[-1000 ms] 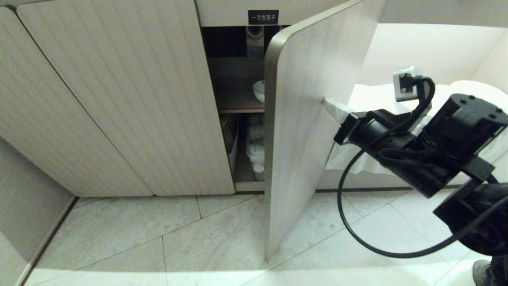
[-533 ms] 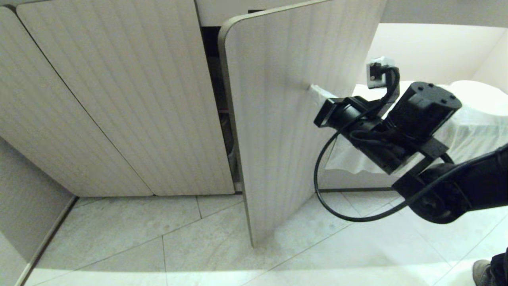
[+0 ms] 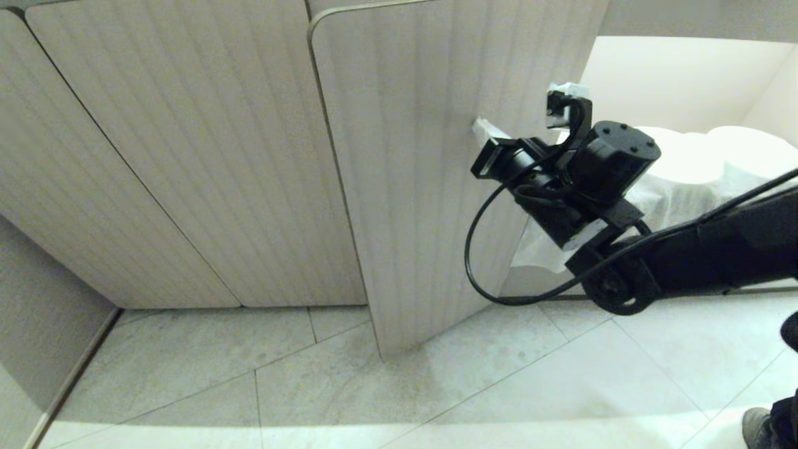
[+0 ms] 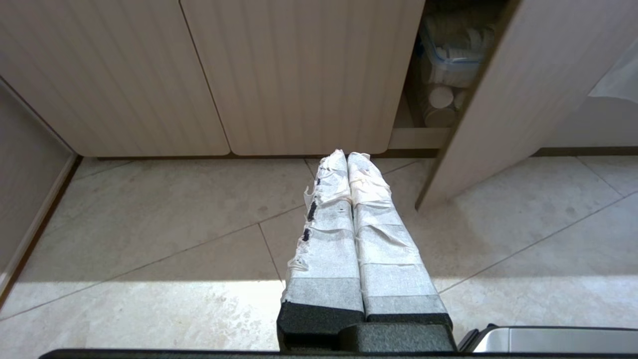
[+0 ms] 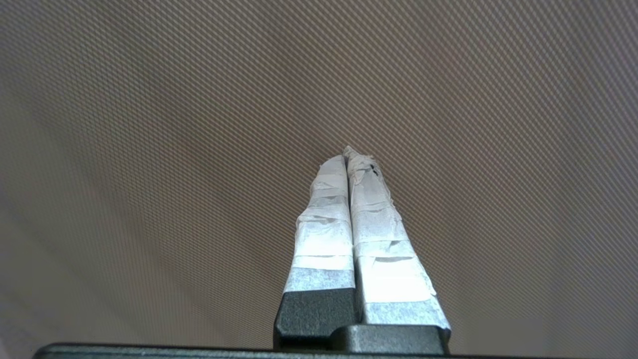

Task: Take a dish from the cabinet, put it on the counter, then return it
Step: Close the cabinet door

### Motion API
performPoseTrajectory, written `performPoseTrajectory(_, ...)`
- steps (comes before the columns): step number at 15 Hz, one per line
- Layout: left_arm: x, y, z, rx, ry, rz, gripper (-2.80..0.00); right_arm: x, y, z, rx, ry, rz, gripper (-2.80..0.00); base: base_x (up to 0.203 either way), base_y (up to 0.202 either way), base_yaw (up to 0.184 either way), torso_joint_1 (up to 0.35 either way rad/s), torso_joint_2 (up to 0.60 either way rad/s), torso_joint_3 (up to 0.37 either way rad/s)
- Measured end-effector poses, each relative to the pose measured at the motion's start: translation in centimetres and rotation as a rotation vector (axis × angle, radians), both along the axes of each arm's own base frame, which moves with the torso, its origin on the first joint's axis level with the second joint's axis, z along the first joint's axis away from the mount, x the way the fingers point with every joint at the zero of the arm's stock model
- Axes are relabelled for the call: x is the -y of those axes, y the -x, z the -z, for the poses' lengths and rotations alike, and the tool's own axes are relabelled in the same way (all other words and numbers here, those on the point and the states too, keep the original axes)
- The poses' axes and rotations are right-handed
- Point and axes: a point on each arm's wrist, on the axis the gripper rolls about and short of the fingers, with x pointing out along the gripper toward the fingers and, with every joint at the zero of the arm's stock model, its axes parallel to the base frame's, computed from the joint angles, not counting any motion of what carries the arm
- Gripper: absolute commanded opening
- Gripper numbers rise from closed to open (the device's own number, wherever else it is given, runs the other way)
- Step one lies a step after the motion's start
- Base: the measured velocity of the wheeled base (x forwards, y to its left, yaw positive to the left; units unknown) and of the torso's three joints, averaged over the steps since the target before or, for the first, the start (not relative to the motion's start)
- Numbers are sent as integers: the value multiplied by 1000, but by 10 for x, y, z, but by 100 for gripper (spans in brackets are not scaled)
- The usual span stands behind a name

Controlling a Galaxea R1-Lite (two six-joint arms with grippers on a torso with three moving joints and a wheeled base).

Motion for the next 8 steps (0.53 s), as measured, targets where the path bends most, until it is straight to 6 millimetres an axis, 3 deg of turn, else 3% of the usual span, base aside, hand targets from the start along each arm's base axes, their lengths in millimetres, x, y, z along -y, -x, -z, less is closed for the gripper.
performPoseTrajectory(8,0,0,0,0,0,0,-280,-10,-36,0,66,-25,77,-280,0,0,0,0,0,0)
